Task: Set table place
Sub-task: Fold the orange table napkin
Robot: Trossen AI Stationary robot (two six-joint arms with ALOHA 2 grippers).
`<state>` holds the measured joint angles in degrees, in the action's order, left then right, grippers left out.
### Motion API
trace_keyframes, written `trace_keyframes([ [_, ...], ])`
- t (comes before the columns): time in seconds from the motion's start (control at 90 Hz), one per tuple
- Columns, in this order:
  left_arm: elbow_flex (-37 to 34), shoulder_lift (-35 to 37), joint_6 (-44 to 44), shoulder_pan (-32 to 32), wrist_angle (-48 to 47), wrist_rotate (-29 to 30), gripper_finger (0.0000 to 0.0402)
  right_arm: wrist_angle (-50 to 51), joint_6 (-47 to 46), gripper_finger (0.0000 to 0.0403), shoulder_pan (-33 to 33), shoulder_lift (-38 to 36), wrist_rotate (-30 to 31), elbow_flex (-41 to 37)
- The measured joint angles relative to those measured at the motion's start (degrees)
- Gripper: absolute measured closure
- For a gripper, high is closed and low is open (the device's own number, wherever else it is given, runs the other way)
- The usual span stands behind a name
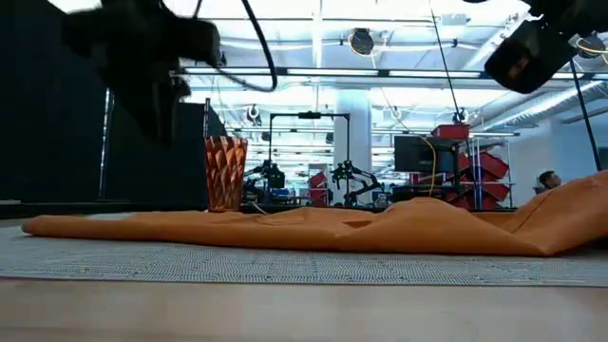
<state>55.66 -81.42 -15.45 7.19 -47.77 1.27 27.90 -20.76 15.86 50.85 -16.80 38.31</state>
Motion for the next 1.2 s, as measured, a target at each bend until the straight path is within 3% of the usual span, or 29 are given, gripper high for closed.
trace_keyframes([
  [0.422,-10.30,0.01,0.73,-12.55,16.16,-16.37,0.0223,-1.93,1.81,0.0236,0.00,0.18,0.14,-0.01],
  [0.622,-11.13,-2.52,0.14,-12.73,16.57,-19.58,0.0223,-2.95,3.21,0.0236,0.00,1.92,0.15,-0.01],
  [0.933,-10.73,-13.21,0.94,-12.80,22.93,-26.21,0.0223,-3.71,4.44,0.0236,0.60,5.23,-0.09,0.04],
  [1.089,-9.51,-14.22,2.73,-12.69,23.55,-26.56,0.0227,-3.73,5.43,0.0236,1.14,5.91,-0.04,0.04],
  [1.2,-8.81,-13.66,3.83,-12.67,24.21,-25.85,0.0251,-3.59,6.20,0.0236,1.11,6.37,0.18,0.04],
])
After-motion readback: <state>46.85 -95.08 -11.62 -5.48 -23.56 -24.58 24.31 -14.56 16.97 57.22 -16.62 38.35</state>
